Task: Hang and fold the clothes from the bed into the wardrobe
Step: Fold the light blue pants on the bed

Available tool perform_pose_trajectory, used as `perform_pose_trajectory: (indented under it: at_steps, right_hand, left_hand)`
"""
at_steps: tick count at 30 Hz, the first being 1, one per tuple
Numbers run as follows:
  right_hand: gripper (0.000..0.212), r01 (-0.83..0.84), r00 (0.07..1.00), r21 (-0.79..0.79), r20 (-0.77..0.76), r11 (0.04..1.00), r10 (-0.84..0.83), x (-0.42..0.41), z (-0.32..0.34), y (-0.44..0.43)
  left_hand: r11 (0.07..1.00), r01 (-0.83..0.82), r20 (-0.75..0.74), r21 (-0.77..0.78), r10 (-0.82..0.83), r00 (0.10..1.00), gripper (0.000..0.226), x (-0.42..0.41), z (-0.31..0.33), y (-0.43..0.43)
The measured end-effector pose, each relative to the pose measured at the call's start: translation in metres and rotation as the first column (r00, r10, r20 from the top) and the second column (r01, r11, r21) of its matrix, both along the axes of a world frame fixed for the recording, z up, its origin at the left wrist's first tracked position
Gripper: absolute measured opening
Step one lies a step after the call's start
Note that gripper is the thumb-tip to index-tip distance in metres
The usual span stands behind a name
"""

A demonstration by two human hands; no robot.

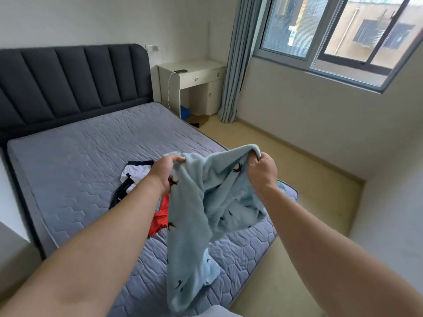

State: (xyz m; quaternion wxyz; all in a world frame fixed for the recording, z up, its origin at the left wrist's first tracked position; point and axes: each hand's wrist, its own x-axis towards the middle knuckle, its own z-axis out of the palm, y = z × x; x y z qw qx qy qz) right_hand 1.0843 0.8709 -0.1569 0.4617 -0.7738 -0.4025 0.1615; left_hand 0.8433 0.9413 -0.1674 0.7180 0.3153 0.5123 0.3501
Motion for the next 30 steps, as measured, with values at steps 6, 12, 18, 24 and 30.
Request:
perform_pose_trajectory:
  at_steps: [6,12,18,24,30]
  right_hand:
    - [0.029,0.086,0.996,0.027,0.004,0.996,-0.086,0.001,0.018,-0.002]
    - [0.03,0.001,0.984,0.036,-0.178,0.999,0.005,-0.018,0.031,-0.002]
    - [0.031,-0.06,0.969,-0.052,-0.243,0.997,0.046,-0.035,0.04,0.004]
    - [0.027,-0.085,0.956,-0.12,-0.29,0.989,0.047,-0.043,0.037,0.004]
    - [0.023,-0.137,0.9,-0.042,-0.422,0.99,0.107,-0.024,0.039,-0.007]
  left_hand:
    - [0.988,0.152,-0.154,-0.008,-0.152,0.976,0.042,-0.005,-0.001,0.002]
    - [0.88,0.281,-0.648,0.383,0.039,0.761,0.044,0.014,-0.007,0.009]
    - [0.667,0.572,-0.64,0.479,-0.181,0.747,0.033,0.027,-0.02,-0.019]
    - [0.557,0.628,-0.627,0.543,-0.229,0.745,0.051,0.051,-0.046,-0.047]
    - [0.675,0.42,-0.576,0.607,0.009,0.817,0.027,0.061,-0.004,-0.028]
